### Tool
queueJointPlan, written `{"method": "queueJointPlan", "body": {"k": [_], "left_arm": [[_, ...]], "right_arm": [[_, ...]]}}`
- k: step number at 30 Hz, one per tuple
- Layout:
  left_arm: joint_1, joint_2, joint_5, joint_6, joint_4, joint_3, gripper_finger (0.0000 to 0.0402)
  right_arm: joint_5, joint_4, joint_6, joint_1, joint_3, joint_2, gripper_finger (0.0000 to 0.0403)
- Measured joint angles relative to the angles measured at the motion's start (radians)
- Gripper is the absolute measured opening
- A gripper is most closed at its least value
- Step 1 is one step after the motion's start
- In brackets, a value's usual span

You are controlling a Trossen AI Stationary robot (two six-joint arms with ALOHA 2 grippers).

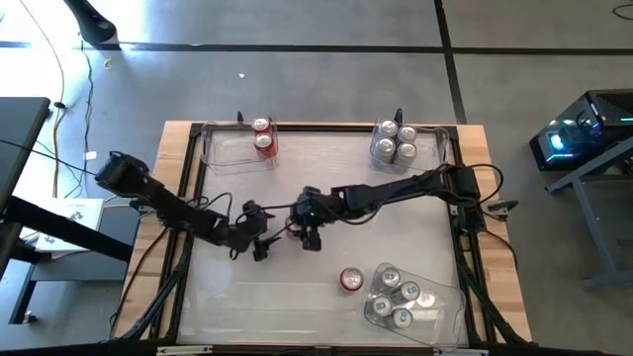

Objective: Sort soda cans
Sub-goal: Remove the red soda can from the top left transparent bin

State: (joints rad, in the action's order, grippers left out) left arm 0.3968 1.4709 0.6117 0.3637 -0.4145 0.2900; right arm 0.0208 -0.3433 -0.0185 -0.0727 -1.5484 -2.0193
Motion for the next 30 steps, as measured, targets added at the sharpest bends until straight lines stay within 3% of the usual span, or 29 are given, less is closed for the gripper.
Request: {"method": "queueJointPlan", "body": {"k": [8, 21, 30], "left_arm": [[0.044, -0.097, 0.067, 0.001, -0.003, 0.002, 0.0333], [0.085, -0.095, 0.143, -0.017, -0.058, 0.042, 0.0333], [0.091, -0.095, 0.182, -0.046, -0.062, 0.089, 0.0332]], "right_arm": [[-0.002, 0.091, -0.010, 0.000, 0.060, 0.001, 0.0326], [-0.005, 0.138, -0.007, 0.000, 0.061, 0.012, 0.0333], [0.016, 0.149, 0.044, -0.007, 0.061, 0.103, 0.0334]]}}
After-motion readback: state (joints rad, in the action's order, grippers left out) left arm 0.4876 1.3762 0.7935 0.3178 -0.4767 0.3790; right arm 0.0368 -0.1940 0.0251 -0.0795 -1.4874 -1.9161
